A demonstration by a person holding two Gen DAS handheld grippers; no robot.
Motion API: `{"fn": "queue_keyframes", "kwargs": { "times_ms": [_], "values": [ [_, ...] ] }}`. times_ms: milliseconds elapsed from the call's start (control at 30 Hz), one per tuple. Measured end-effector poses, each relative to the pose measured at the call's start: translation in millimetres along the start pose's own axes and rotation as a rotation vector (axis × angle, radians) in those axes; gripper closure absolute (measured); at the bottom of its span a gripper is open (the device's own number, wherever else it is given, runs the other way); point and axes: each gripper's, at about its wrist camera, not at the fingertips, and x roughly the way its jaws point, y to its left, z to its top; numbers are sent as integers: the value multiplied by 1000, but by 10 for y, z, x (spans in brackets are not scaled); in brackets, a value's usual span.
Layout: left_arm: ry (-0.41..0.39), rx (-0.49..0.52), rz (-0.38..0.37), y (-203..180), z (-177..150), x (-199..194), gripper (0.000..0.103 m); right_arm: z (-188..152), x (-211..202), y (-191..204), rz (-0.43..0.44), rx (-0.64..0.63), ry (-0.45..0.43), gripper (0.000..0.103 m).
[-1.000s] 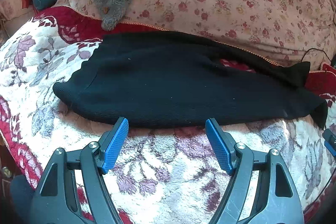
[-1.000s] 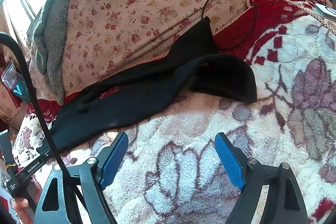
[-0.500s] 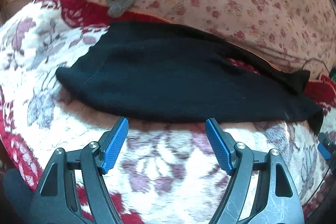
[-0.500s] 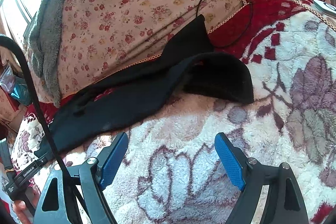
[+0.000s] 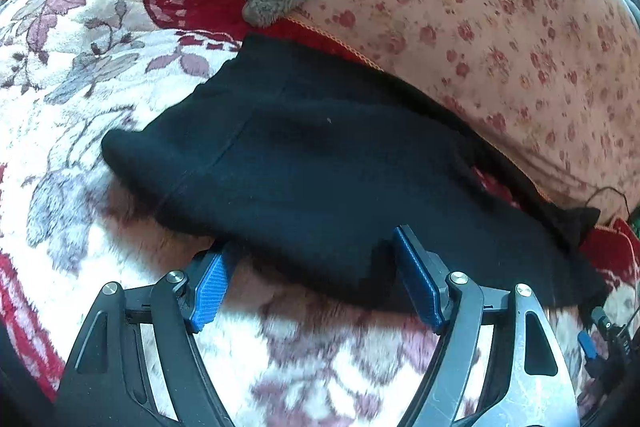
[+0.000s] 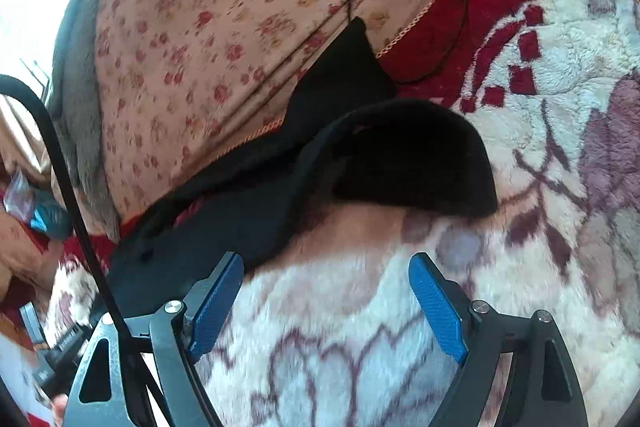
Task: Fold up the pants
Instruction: 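Close the left gripper on the pants edge while the right gripper grasps the other corner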
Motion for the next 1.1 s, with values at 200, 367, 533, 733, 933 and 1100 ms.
{"fn": "queue_keyframes", "kwargs": {
  "times_ms": [200,367,533,733,933,1100],
  "values": [
    [5,25,25,-110,135,111,26,351,318,-137,35,101,2,24],
    [16,76,86,-120,213,143,69,570,450,-180,8,103,-23,83],
    [10,70,27,-5,307,80,93,558,343,-145,18,70,-55,94],
    [-13,134,6,15,399,-99,96,490,183,-5,51,20,-59,95],
    [-50,178,13,173,459,-388,97,295,-119,169,104,-4,-50,95],
    [-33,138,26,610,526,-547,97,-48,-283,318,166,-3,6,95]
  ]
}}
